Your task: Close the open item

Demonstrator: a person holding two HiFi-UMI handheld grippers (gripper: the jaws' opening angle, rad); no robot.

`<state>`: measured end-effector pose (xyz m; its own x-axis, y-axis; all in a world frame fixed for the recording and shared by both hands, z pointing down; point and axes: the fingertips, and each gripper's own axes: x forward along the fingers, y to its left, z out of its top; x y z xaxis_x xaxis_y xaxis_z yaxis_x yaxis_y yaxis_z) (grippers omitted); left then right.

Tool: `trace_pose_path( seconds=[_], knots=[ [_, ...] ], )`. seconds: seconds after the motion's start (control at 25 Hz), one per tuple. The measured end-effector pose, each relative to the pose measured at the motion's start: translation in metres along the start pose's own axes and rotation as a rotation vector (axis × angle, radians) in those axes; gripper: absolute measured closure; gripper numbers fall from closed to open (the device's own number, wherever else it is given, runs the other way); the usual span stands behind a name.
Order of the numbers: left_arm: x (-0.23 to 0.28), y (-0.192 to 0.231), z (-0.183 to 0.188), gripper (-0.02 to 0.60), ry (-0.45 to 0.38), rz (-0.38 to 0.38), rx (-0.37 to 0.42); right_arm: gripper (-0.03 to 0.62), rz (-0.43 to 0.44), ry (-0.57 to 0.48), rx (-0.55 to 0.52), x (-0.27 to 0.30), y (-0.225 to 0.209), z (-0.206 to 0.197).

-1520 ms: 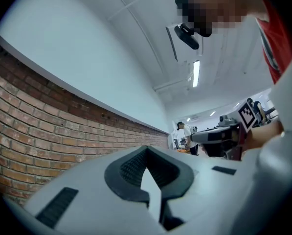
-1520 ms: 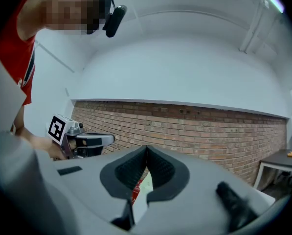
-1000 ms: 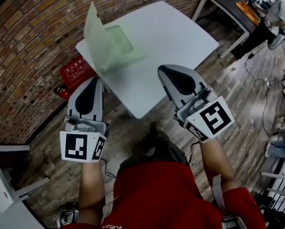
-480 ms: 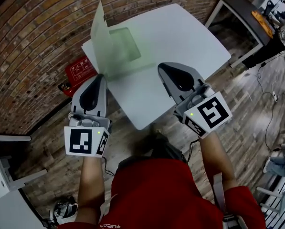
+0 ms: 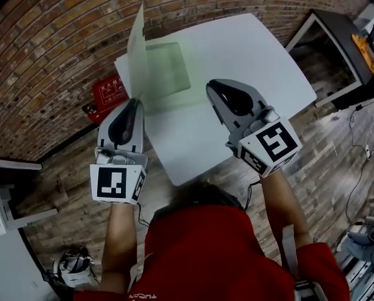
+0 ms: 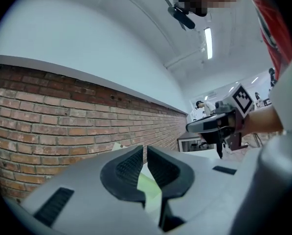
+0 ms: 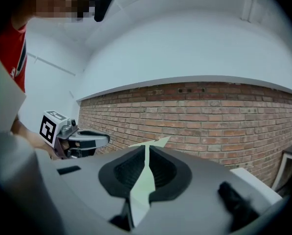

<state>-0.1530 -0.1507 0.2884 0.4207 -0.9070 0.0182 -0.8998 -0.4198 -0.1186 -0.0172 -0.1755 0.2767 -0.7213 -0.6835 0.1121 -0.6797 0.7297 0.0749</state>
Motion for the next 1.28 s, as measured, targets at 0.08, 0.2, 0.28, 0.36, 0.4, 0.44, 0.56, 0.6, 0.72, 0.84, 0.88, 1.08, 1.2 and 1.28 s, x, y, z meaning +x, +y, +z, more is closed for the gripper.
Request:
trace_pose_path(
  seconds=[0.08,0.2,0.28,0.36,0.4,0.44,0.56,0.6,0.72,0.84,0.88,1.08,1.2,1.28],
  knots=[
    [0.006,-0.001,-0.004,0.566,0.020,0.019,0.008,0.559,0.018,0.018,0.016,0.004,-0.009,-0.007],
    [0.014,-0.002,-0.013,0.520,0.056,0.051,0.023,0.557,0.040,0.052,0.031,0.011,-0.021,-0.019],
    [0.021,-0.002,-0.019,0.486,0.080,0.076,0.036,0.554,0.055,0.071,0.046,0.017,-0.031,-0.029],
    [0.029,-0.001,-0.025,0.458,0.103,0.099,0.048,0.494,0.071,0.097,0.063,0.022,-0.041,-0.040],
    [0.033,-0.001,-0.028,0.446,0.114,0.110,0.053,0.471,0.077,0.113,0.067,0.025,-0.046,-0.047],
    [0.038,-0.001,-0.031,0.432,0.126,0.121,0.059,0.457,0.081,0.130,0.066,0.026,-0.051,-0.053],
    [0.051,0.000,-0.041,0.392,0.164,0.153,0.083,0.420,0.085,0.175,0.073,0.031,-0.068,-0.073],
    [0.055,0.001,-0.044,0.382,0.178,0.163,0.092,0.405,0.090,0.188,0.086,0.033,-0.073,-0.080],
    [0.067,0.003,-0.056,0.350,0.221,0.186,0.119,0.373,0.117,0.232,0.131,0.039,-0.084,-0.101],
    [0.076,0.006,-0.067,0.333,0.259,0.201,0.134,0.361,0.135,0.272,0.178,0.046,-0.091,-0.121],
    [0.079,0.007,-0.070,0.330,0.266,0.206,0.136,0.359,0.137,0.283,0.196,0.048,-0.093,-0.127],
    [0.091,0.021,-0.075,0.330,0.271,0.227,0.135,0.356,0.131,0.339,0.284,0.066,-0.106,-0.154],
    [0.098,0.026,-0.075,0.330,0.269,0.215,0.137,0.355,0.117,0.381,0.319,0.076,-0.112,-0.172],
    [0.101,0.030,-0.074,0.330,0.260,0.203,0.138,0.355,0.110,0.401,0.342,0.083,-0.114,-0.180]
  ],
)
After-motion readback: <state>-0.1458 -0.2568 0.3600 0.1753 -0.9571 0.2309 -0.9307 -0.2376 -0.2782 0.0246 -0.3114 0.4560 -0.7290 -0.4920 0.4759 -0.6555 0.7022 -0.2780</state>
